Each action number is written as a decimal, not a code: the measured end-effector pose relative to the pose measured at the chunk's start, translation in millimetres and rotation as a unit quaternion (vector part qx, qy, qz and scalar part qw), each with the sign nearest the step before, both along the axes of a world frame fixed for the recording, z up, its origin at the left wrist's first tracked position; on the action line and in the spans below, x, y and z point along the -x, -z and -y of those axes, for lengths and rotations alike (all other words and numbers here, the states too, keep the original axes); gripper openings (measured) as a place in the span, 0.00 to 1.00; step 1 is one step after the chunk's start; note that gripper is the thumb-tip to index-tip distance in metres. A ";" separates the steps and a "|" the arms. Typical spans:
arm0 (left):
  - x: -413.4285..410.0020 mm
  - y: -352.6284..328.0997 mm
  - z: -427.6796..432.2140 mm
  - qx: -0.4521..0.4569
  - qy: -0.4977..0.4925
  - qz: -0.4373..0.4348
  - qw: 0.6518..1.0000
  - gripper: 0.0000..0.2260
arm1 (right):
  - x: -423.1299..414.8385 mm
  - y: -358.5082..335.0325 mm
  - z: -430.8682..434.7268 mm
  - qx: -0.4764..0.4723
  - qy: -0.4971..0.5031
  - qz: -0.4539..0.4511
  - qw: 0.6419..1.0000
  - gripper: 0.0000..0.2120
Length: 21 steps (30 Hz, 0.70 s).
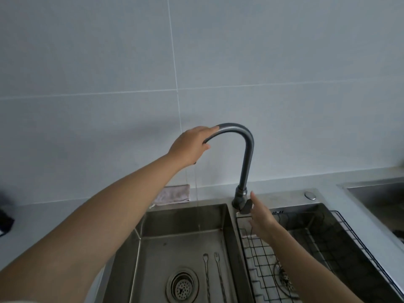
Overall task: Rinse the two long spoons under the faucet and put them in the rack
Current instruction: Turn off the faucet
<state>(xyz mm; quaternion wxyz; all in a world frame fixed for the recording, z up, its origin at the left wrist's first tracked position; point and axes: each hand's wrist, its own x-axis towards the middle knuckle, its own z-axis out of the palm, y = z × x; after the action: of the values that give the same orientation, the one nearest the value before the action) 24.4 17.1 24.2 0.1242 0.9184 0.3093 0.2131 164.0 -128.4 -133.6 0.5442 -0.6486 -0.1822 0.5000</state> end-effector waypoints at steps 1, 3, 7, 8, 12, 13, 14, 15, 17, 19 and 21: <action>-2.1 -0.1 -1.7 -0.003 -0.002 0.003 1.000 0.22 | -0.6 0.5 -2.4 -0.004 0.001 -0.015 1.000 0.28; -4.0 -1.0 -6.1 -0.004 -0.006 0.016 1.000 0.21 | -1.8 3.9 -7.8 -0.015 0.006 -0.049 0.999 0.30; -4.1 -0.1 -9.9 -0.014 0.003 0.018 1.000 0.20 | -6.8 10.1 -19.4 -0.039 0.039 -0.123 0.991 0.30; -4.1 0.9 -10.6 -0.016 0.003 0.021 1.000 0.20 | -7.7 10.6 -22.2 -0.039 0.045 -0.137 0.989 0.30; -4.5 3.4 -11.6 -0.012 -0.001 0.037 0.999 0.20 | -10.7 6.3 -33.0 -0.043 0.086 -0.199 0.975 0.34; -4.6 3.1 -11.4 -0.013 -0.001 0.037 0.999 0.20 | -11.2 3.2 -35.9 -0.043 0.098 -0.206 0.973 0.35; -4.7 3.1 -11.0 -0.014 -0.001 0.037 0.999 0.20 | -11.2 -0.2 -38.0 -0.041 0.111 -0.209 0.971 0.36; -4.7 3.0 -10.6 -0.015 -0.002 0.036 0.999 0.20 | -11.4 -3.4 -40.4 -0.042 0.123 -0.212 0.968 0.36; -4.5 3.4 -9.7 -0.013 -0.007 0.030 0.999 0.20 | -10.6 -11.2 -43.2 -0.059 0.147 -0.238 0.958 0.37; -4.0 4.7 -7.6 -0.021 -0.009 0.024 0.999 0.20 | -9.0 -16.6 -42.0 -0.069 0.141 -0.257 0.954 0.38; -2.8 6.7 -4.5 -0.040 -0.007 0.016 0.999 0.21 | -3.0 -20.1 -35.2 -0.057 0.120 -0.223 0.966 0.36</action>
<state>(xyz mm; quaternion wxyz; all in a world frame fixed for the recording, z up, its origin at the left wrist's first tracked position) 27.2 21.6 17.4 0.0910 0.9171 0.3045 0.2405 167.0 -93.2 -113.5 0.6632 -0.5054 -0.0051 0.5520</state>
